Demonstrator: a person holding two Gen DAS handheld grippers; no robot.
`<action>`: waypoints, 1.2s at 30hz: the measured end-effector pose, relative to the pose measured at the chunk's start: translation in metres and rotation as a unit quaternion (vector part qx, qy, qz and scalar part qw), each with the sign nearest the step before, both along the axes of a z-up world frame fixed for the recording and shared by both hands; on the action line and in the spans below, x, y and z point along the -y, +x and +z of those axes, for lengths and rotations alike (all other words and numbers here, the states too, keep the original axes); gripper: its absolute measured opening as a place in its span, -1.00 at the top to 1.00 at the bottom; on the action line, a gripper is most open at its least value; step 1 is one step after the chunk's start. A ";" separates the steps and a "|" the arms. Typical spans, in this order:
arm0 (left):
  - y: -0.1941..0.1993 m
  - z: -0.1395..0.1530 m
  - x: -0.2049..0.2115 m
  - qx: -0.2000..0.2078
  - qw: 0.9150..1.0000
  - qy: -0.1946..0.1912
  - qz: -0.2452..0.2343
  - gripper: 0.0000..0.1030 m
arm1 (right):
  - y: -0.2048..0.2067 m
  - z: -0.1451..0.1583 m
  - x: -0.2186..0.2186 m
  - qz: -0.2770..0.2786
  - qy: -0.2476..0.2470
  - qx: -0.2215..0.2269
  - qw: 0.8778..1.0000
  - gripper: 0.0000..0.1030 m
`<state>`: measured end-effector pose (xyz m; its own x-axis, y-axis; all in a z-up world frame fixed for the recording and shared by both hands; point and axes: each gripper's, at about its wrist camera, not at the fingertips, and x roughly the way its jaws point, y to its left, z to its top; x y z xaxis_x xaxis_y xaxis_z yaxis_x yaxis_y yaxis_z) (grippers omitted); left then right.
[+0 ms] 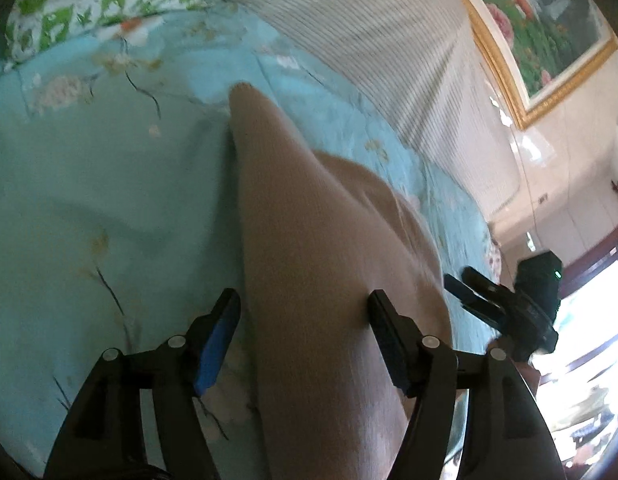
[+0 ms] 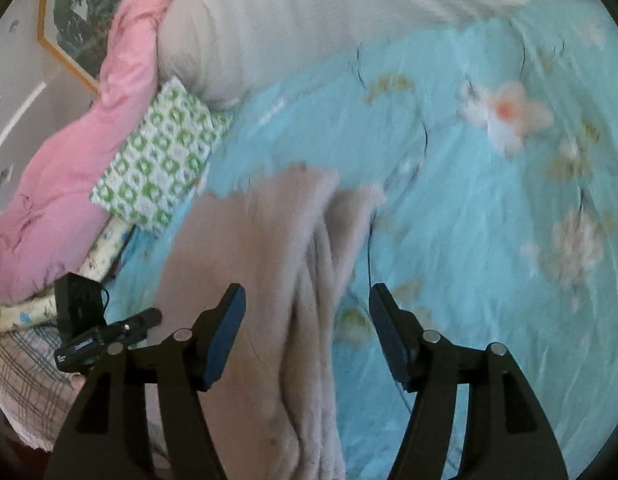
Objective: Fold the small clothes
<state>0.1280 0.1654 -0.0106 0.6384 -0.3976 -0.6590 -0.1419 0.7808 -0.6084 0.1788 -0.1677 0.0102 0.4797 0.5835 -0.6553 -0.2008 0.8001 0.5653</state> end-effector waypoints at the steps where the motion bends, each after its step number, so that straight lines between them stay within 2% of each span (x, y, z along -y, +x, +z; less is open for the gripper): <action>1: 0.006 0.000 -0.004 -0.005 1.000 0.002 0.007 -0.30 | 0.006 0.003 -0.001 0.003 0.014 0.003 1.000 -0.26; 4: 0.029 -0.003 -0.015 -0.016 1.000 0.003 0.017 -0.36 | 0.029 -0.001 -0.016 0.014 0.010 -0.011 1.000 -0.16; 7: 0.054 -0.016 -0.031 -0.036 0.999 -0.003 0.024 -0.40 | 0.048 -0.010 -0.032 0.022 0.003 -0.027 0.999 0.16; 8: 0.062 -0.018 -0.032 -0.039 0.999 -0.004 0.026 -0.40 | 0.052 -0.013 -0.037 0.025 0.001 -0.031 0.999 0.41; 9: 0.074 -0.022 -0.033 -0.046 0.998 0.006 0.029 -0.29 | 0.058 -0.015 -0.042 0.029 -0.014 -0.032 0.999 0.68; 10: 0.082 -0.023 -0.033 -0.051 0.998 0.016 0.029 -0.15 | 0.059 -0.016 -0.043 0.029 -0.020 -0.031 0.999 0.70; 11: 0.092 -0.022 -0.030 -0.050 0.998 0.025 0.018 0.28 | 0.061 -0.013 -0.042 0.024 -0.020 -0.022 0.999 0.80; 12: 0.098 -0.020 -0.027 -0.048 0.998 0.029 0.011 0.44 | 0.060 -0.006 -0.038 0.019 -0.015 -0.007 1.000 0.82; 15: 0.111 -0.010 -0.010 -0.039 0.995 0.096 0.001 0.56 | 0.057 0.000 -0.031 0.004 -0.037 0.014 0.999 0.83; 17: 0.117 -0.014 0.003 -0.045 0.989 0.143 -0.008 0.56 | 0.060 -0.014 -0.032 0.001 -0.072 0.004 0.997 0.83; 19: 0.118 -0.017 0.012 -0.046 0.983 0.180 -0.012 0.55 | 0.064 -0.037 -0.030 -0.006 -0.067 -0.034 0.997 0.83; 22: 0.105 -0.006 0.010 -0.049 0.981 0.186 -0.011 0.45 | 0.060 -0.039 -0.017 -0.019 -0.024 -0.047 0.998 0.74; 24: 0.087 0.009 0.009 -0.038 0.980 0.194 -0.009 0.45 | 0.048 -0.027 -0.011 -0.029 -0.032 -0.039 0.998 0.57; 26: 0.058 0.022 0.013 -0.022 0.979 0.201 -0.012 0.39 | 0.032 -0.013 -0.007 -0.032 -0.030 -0.028 0.999 0.57; 28: 0.031 0.031 0.017 -0.007 0.979 0.201 -0.018 0.20 | 0.013 -0.001 -0.002 -0.034 -0.021 -0.020 0.999 0.57; 29: 0.017 0.036 0.020 -0.002 0.979 0.201 -0.020 0.03 | 0.003 0.004 -0.002 -0.035 -0.019 -0.017 0.999 0.57; 30: -0.002 0.040 0.024 0.002 0.979 0.202 -0.022 -0.03 | -0.007 0.009 -0.001 -0.035 -0.017 -0.013 0.999 0.57; 34: -0.071 0.037 0.043 0.009 0.980 0.193 -0.043 -0.03 | -0.053 0.017 0.000 -0.030 -0.008 -0.010 0.999 0.57; 36: -0.093 0.032 0.051 0.006 0.980 0.193 -0.045 -0.05 | -0.069 0.013 0.004 -0.027 -0.005 -0.011 1.000 0.52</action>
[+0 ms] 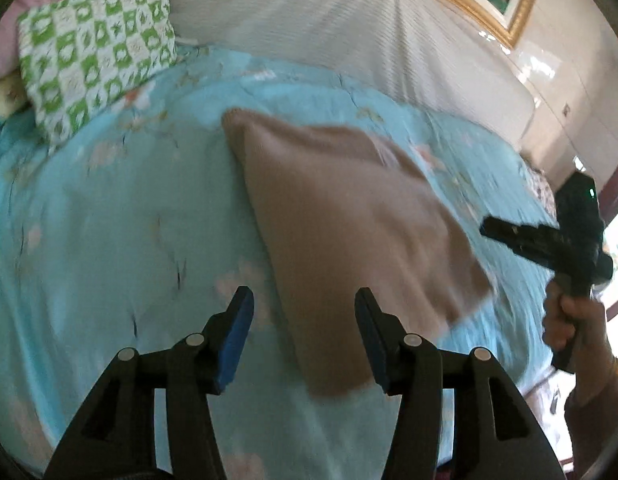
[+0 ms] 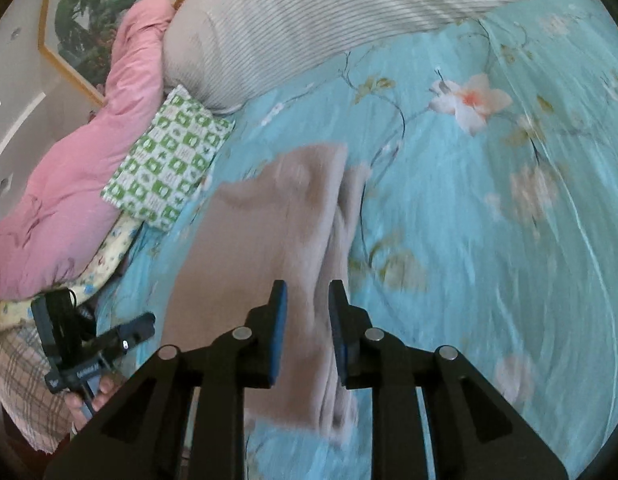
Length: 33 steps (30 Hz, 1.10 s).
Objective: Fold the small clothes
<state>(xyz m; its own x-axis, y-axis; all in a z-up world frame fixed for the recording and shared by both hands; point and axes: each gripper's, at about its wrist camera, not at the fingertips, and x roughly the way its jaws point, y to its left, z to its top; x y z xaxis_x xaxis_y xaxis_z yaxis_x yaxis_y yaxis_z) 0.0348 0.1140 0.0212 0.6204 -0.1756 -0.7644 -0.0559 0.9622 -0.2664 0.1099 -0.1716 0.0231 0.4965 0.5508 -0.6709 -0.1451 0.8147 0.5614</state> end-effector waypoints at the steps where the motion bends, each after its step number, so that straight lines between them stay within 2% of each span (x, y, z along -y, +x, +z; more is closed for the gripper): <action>1: -0.012 -0.004 0.004 -0.004 1.000 0.000 0.002 -0.08 | -0.010 -0.004 0.001 0.000 -0.001 -0.002 1.000 0.46; 3: -0.027 -0.013 0.013 -0.004 1.000 0.001 0.003 -0.11 | -0.021 -0.009 0.002 -0.002 -0.004 -0.001 1.000 0.23; 5: -0.036 -0.019 0.020 -0.007 1.000 0.004 0.002 -0.14 | -0.030 -0.015 0.003 -0.006 -0.004 -0.002 1.000 0.22; 9: -0.036 -0.030 0.034 -0.016 0.999 0.037 0.000 -0.14 | -0.040 -0.025 0.002 -0.009 0.001 -0.015 1.000 0.22; 14: -0.025 -0.039 0.043 -0.009 0.996 0.085 0.008 -0.11 | -0.045 -0.025 -0.003 -0.004 0.001 -0.011 1.000 0.22; 16: -0.021 -0.041 0.044 -0.001 0.995 0.102 0.014 -0.04 | -0.046 -0.025 -0.010 0.005 -0.007 -0.008 1.000 0.22; 19: -0.014 -0.049 0.042 -0.007 0.992 0.124 0.035 0.29 | -0.045 -0.028 -0.020 0.012 -0.025 -0.005 1.000 0.22; 20: -0.014 -0.051 0.041 -0.007 0.993 0.114 0.039 0.42 | -0.044 -0.030 -0.023 0.015 -0.034 -0.007 0.999 0.30; 21: -0.014 -0.051 0.041 -0.006 0.993 0.110 0.042 0.50 | -0.043 -0.031 -0.025 0.016 -0.041 -0.007 0.999 0.71; 22: -0.014 -0.051 0.041 -0.003 0.993 0.111 0.046 0.54 | -0.042 -0.033 -0.027 0.020 -0.053 -0.012 0.998 0.83; 23: -0.015 -0.050 0.043 0.001 0.992 0.119 0.049 0.66 | -0.041 -0.034 -0.028 0.022 -0.056 -0.015 0.998 0.83; 24: -0.016 -0.048 0.044 0.005 0.991 0.125 0.054 0.68 | -0.041 -0.031 -0.027 0.023 -0.056 -0.011 0.998 0.84; 27: -0.021 -0.037 0.037 0.022 0.989 0.120 0.078 0.70 | -0.046 -0.016 -0.017 0.019 -0.042 0.011 0.999 0.86; 29: -0.021 -0.041 0.031 0.016 0.990 0.109 0.083 0.70 | -0.050 -0.008 -0.008 0.018 -0.042 0.020 0.999 0.87; 33: -0.019 -0.061 0.025 -0.012 0.992 0.087 0.094 0.71 | -0.050 -0.036 -0.007 0.024 -0.074 -0.011 0.997 0.88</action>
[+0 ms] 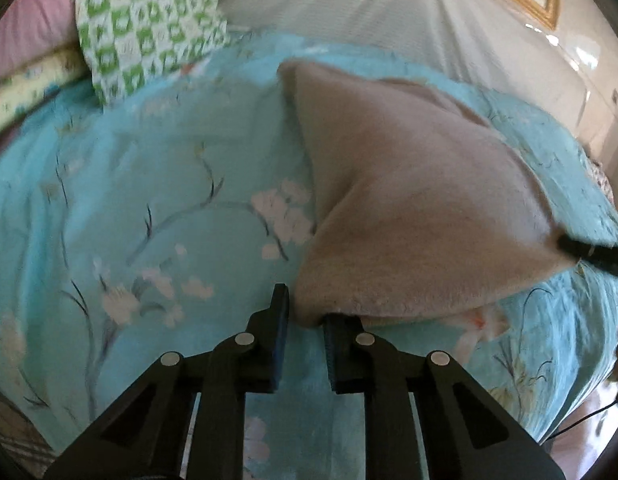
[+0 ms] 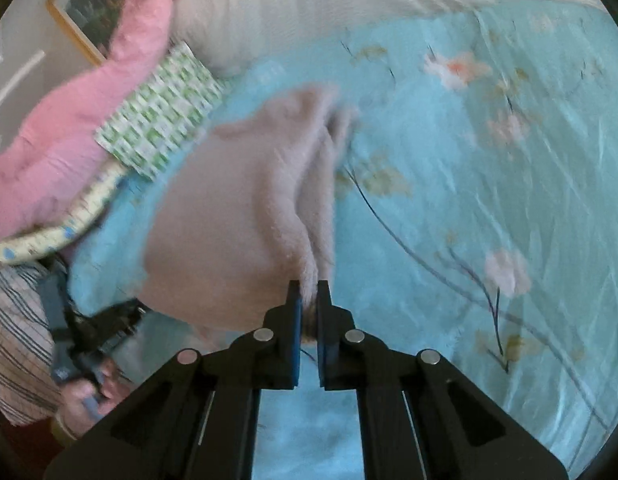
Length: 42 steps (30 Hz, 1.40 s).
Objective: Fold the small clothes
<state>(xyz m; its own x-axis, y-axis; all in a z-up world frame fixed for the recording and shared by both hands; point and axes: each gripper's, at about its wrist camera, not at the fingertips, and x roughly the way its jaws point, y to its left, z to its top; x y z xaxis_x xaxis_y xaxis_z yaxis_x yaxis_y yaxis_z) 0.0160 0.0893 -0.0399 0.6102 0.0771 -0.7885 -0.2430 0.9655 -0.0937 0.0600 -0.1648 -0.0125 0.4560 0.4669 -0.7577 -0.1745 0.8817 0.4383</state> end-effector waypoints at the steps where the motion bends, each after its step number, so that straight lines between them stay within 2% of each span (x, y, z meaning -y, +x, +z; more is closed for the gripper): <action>1: -0.001 0.000 0.000 0.002 1.000 -0.001 0.001 0.71 | 0.000 -0.012 0.000 -0.003 -0.003 -0.012 1.000 0.88; 4: -0.003 0.003 -0.001 0.000 1.000 -0.007 0.004 0.70 | 0.001 -0.021 0.007 -0.022 0.015 -0.021 0.999 0.88; 7: -0.003 -0.002 -0.002 -0.009 1.000 -0.023 0.005 0.70 | 0.005 -0.020 0.004 -0.016 -0.003 -0.020 1.000 0.88; 9: -0.006 0.003 0.003 -0.012 0.999 -0.029 -0.011 0.70 | 0.007 -0.024 0.006 -0.021 0.014 -0.034 0.999 0.85; 11: -0.012 0.009 0.005 -0.013 0.999 -0.037 -0.024 0.70 | 0.005 -0.018 0.007 -0.023 0.011 -0.028 0.999 0.78; 14: -0.026 0.025 0.002 0.002 0.997 -0.056 -0.054 0.68 | 0.002 -0.008 0.012 -0.022 0.006 -0.029 0.999 0.59; 17: -0.035 0.050 -0.004 0.030 0.994 -0.070 -0.075 0.60 | -0.001 0.010 0.017 -0.034 0.006 -0.012 0.999 0.58; 20: -0.024 0.072 -0.014 0.062 0.991 -0.090 -0.081 0.54 | 0.002 0.032 0.017 -0.042 0.018 0.017 0.999 0.58; 23: 0.005 0.080 -0.019 0.079 0.986 -0.119 -0.087 0.52 | 0.020 0.045 -0.002 -0.024 0.029 0.032 0.999 0.58; 25: 0.029 0.080 -0.018 0.085 0.982 -0.137 -0.098 0.52 | 0.038 0.046 -0.021 -0.012 0.022 0.038 0.999 0.58; 28: 0.062 0.073 -0.014 0.071 0.982 -0.141 -0.106 0.52 | 0.058 0.042 -0.042 0.001 0.024 0.033 0.999 0.58; 31: 0.087 0.051 -0.015 0.024 0.985 -0.136 -0.104 0.55 | 0.073 0.031 -0.056 0.010 0.006 0.022 1.000 0.58; 35: 0.091 0.029 -0.017 0.007 0.987 -0.117 -0.110 0.67 | 0.086 0.002 -0.062 0.022 -0.034 -0.009 0.999 0.64; 38: 0.090 0.021 -0.021 0.013 0.985 -0.124 -0.115 0.67 | 0.093 -0.010 -0.055 0.016 -0.014 -0.005 1.000 0.66; 42: 0.085 0.027 -0.019 0.019 0.986 -0.125 -0.108 0.67 | 0.091 -0.007 -0.054 0.015 -0.011 -0.003 1.000 0.65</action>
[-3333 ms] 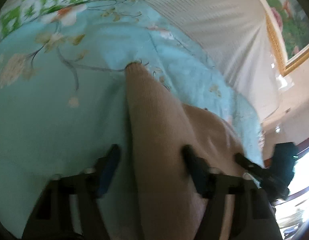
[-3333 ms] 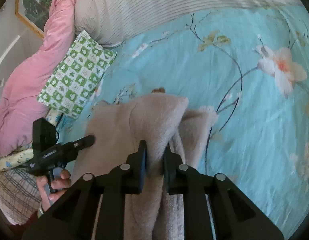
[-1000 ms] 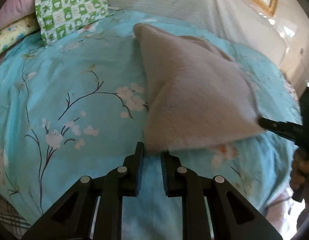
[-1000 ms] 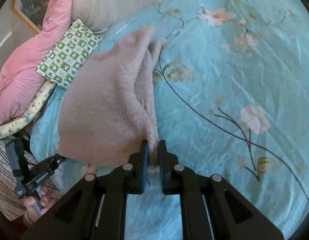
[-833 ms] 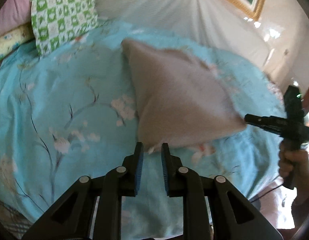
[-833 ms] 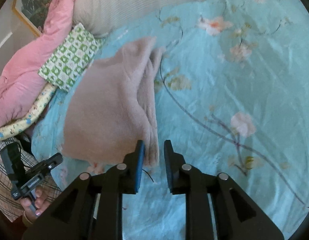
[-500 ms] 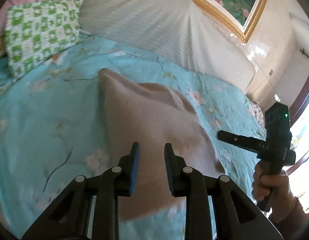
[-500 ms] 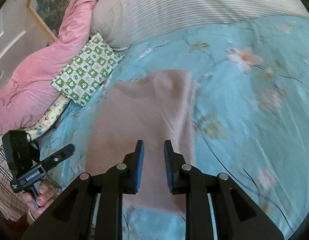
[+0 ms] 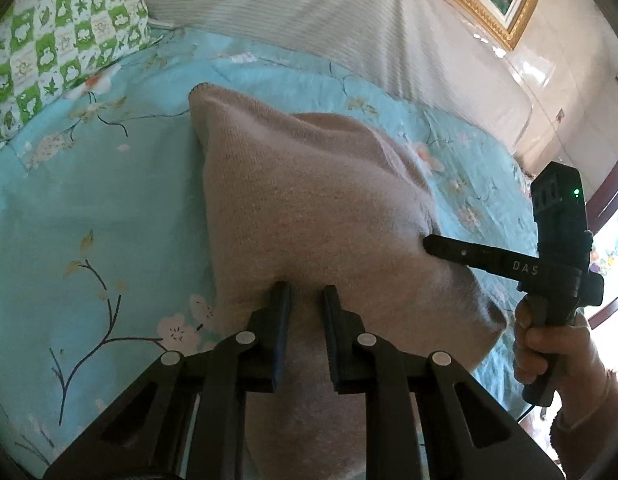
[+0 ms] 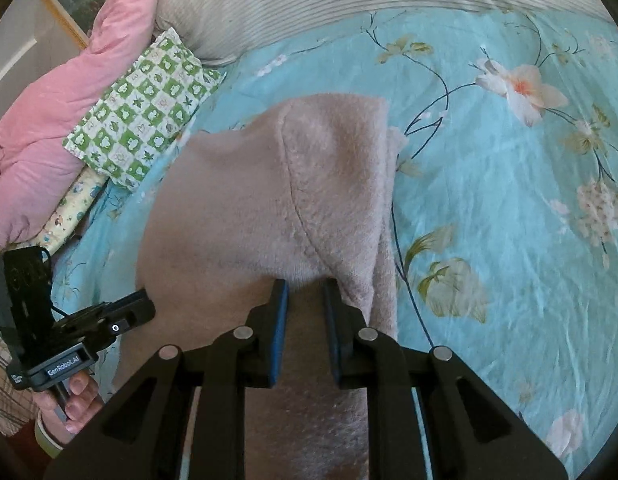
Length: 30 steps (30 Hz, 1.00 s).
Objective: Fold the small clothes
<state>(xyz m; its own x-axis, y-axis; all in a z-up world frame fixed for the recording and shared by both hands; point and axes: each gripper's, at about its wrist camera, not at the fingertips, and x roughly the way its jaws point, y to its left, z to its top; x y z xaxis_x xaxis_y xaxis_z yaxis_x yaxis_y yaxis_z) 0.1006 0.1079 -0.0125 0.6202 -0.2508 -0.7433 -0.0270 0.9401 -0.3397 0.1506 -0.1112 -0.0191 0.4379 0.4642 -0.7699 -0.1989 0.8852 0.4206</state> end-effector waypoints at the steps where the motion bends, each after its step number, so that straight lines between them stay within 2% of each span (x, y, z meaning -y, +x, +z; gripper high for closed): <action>1: -0.003 0.003 0.000 0.000 1.000 -0.004 0.004 0.67 | -0.002 0.002 0.000 0.001 0.001 0.003 1.000 0.65; 3: -0.011 0.010 -0.001 0.002 1.000 -0.012 0.008 0.70 | -0.009 0.008 0.003 0.002 0.002 0.006 1.000 0.59; 9: -0.060 0.020 0.003 0.017 0.999 -0.029 -0.006 0.70 | -0.049 0.025 0.014 0.007 0.009 0.015 1.000 0.58; 13: -0.074 0.002 0.009 -0.007 1.000 -0.006 -0.004 0.70 | -0.076 0.011 0.021 0.013 -0.002 -0.009 1.000 0.58; 16: -0.073 -0.012 0.010 -0.022 1.000 -0.004 0.004 0.70 | -0.083 -0.002 0.029 0.004 -0.001 -0.017 1.000 0.58; 19: -0.073 -0.008 0.012 -0.024 1.000 0.003 0.008 0.69 | -0.085 -0.002 0.033 -0.007 0.009 -0.016 1.000 0.58; 22: -0.078 0.001 0.015 -0.020 1.000 0.013 0.006 0.55 | -0.090 0.010 0.030 -0.004 0.000 -0.006 1.000 0.54; 25: -0.087 0.010 0.014 -0.016 0.999 0.022 0.017 0.32 | -0.100 0.023 0.033 -0.008 0.005 0.011 1.000 0.28; 30: -0.104 0.014 0.013 -0.015 0.999 0.024 0.026 0.28 | -0.121 0.034 0.035 -0.009 0.004 0.028 1.000 0.26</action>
<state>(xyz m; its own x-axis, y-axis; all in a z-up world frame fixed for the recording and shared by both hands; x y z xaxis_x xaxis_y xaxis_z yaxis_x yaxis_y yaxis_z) -0.0033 0.0946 0.0010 0.6080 -0.1832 -0.7725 -0.0854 0.9523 -0.2931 0.0299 -0.1461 0.0151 0.4879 0.4625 -0.7403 -0.2070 0.8852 0.4166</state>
